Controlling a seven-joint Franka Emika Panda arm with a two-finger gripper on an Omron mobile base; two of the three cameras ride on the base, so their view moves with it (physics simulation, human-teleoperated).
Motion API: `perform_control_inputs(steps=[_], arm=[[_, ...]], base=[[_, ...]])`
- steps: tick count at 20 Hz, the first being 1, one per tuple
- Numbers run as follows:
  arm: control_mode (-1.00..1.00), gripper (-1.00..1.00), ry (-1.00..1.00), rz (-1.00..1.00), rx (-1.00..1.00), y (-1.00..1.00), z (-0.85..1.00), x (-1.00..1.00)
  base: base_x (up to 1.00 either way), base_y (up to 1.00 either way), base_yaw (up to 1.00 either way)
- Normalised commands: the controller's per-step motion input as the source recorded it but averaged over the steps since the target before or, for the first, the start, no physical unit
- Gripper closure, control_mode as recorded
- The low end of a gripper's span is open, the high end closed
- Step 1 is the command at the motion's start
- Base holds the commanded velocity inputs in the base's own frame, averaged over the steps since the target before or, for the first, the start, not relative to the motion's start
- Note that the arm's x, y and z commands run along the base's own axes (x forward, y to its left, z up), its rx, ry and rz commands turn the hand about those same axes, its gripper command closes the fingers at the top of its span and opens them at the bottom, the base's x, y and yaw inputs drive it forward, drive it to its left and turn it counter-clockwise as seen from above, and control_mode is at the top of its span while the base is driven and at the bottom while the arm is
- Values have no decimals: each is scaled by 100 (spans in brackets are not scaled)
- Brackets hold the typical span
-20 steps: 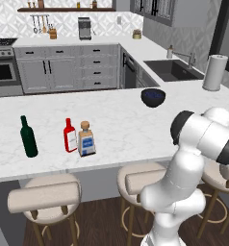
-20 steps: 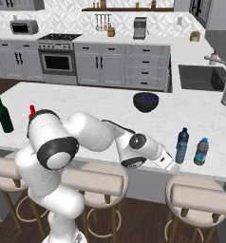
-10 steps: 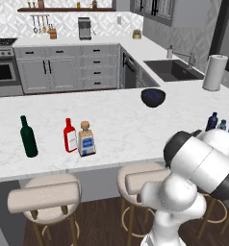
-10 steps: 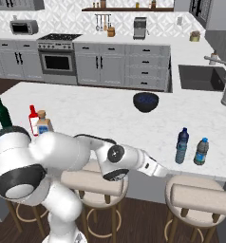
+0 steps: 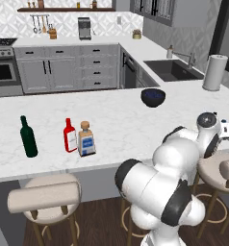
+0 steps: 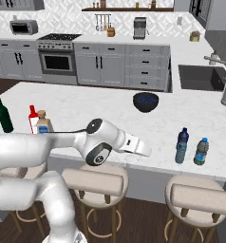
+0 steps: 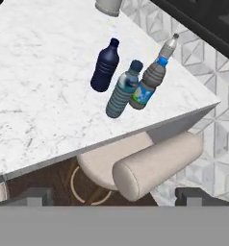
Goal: Move the plastic bottles in the middle to the plastics group, and the glass bottles in the middle to the glass group.
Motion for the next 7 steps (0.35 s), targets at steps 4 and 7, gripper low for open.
perform_control_inputs(steps=[4, 7], arm=[[-100, -100, 16, 8, 5, 41, 86, -13], [-100, -100, 8, 5, 14, 49, 52, -33]], base=[[0, 0, 0], [0, 0, 0]])
